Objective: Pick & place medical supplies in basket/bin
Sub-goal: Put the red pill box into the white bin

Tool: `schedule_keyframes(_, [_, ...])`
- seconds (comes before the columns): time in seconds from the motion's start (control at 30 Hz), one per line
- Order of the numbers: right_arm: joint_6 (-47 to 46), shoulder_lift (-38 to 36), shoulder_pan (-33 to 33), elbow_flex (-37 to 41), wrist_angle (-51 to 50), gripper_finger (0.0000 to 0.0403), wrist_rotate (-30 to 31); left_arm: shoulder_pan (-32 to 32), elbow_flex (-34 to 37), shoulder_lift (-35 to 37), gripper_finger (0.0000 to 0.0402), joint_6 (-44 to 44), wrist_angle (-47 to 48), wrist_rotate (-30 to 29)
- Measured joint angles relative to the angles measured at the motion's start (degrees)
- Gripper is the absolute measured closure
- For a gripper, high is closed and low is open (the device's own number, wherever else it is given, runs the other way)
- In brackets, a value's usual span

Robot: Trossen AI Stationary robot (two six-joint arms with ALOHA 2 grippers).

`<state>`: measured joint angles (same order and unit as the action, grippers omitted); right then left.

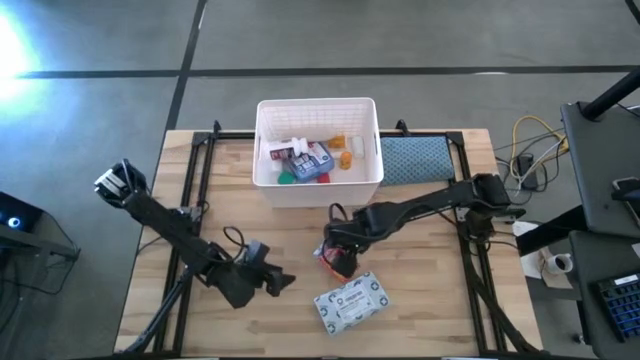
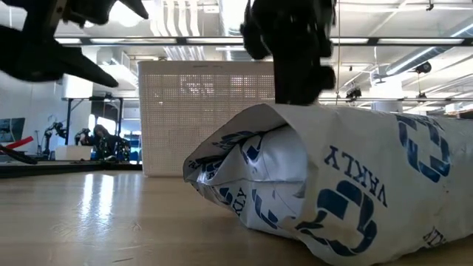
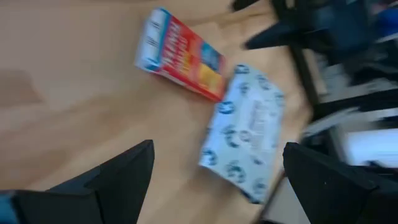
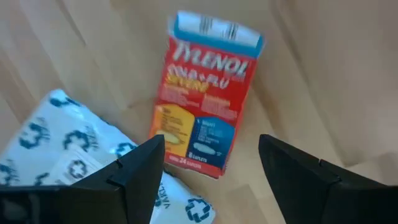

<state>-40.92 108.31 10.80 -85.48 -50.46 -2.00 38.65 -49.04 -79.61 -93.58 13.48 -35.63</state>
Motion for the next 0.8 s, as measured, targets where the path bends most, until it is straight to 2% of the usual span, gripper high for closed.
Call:
schedule_keyframes(0.1, [-1.9, -0.4, -1.5, 6.2, 7.2, 0.0153, -4.1, 0.1, 4.0, 0.0, 0.0068, 0.0, -8.6, -0.2])
schedule_keyframes(0.47, [-6.4, -1.7, -3.7, 19.2, 25.8, 0.0142, -7.3, -0.5, 4.9, -0.8, 0.0068, 0.0, -9.4, -0.2])
schedule_keyframes(0.7, [-12.4, -2.0, -6.7, 28.5, 40.3, 0.0142, -9.4, -3.6, 4.9, -8.0, 0.0068, 0.0, -11.0, 7.7])
schedule_keyframes(0.8, [-14.2, -2.2, -7.5, 31.3, 43.6, 0.0143, -11.5, -5.7, 4.9, -12.1, 0.0068, 0.0, -14.1, 9.0])
